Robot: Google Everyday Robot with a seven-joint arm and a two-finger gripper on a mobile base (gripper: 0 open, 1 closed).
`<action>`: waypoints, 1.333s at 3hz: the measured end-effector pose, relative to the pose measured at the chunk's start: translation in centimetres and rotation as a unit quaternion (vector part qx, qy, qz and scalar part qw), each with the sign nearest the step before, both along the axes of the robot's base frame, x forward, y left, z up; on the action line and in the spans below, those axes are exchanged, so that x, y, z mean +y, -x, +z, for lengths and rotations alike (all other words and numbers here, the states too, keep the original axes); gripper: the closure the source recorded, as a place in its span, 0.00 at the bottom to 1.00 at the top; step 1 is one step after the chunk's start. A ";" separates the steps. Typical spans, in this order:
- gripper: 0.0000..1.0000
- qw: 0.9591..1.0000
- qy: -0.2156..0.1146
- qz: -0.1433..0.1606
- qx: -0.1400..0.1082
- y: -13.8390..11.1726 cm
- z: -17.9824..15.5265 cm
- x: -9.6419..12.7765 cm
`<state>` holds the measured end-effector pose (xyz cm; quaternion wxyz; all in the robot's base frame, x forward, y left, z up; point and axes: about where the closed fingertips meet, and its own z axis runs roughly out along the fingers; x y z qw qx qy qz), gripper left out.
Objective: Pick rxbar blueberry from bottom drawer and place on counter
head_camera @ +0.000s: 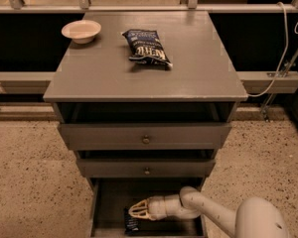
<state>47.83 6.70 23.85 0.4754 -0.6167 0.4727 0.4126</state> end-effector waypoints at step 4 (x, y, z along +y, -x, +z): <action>1.00 0.988 -0.016 0.015 -0.154 4.1 26.3 -8.2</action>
Offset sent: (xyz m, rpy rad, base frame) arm -0.0346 -0.0796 0.1990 0.0672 -0.2300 0.0256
